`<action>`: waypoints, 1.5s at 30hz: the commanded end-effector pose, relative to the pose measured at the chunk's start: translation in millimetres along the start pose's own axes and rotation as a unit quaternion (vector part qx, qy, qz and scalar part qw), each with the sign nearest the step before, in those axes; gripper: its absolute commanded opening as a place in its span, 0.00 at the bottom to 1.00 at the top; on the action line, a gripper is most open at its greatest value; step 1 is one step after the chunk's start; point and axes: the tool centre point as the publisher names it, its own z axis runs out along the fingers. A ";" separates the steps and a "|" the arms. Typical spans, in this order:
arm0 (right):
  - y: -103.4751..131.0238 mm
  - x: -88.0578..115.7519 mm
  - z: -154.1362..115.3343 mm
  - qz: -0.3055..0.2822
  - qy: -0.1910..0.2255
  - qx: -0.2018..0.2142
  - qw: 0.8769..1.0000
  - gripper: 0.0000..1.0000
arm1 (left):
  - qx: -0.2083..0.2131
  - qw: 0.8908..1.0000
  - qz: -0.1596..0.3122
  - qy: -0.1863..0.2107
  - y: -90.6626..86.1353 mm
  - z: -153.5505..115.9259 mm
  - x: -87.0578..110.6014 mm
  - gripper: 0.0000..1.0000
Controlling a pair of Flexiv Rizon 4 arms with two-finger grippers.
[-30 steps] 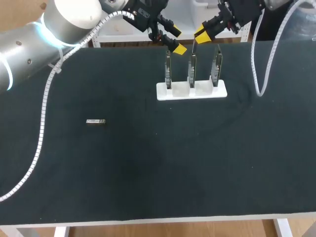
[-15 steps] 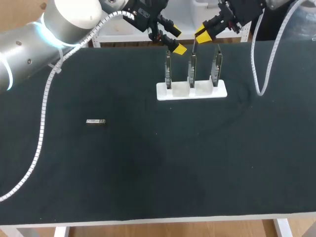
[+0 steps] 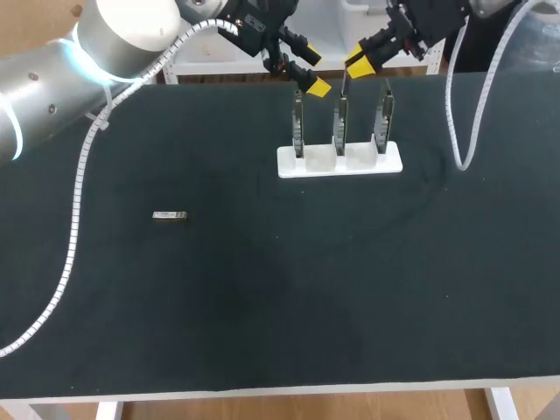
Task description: Pick up the optical module with the left hand, and insert it into the network port with the right hand.
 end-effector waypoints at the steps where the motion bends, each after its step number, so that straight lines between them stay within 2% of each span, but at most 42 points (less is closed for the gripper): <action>1: -8.8 -0.7 -0.5 -0.001 -0.001 -0.443 0.896 0.00 | 0.001 1.000 -0.001 0.003 2.0 0.5 -1.4 1.00; 45: -10.3 8.9 4.8 0.017 0.013 -0.439 0.898 0.00 | 0.001 1.000 -0.001 0.003 2.0 0.5 -1.4 1.00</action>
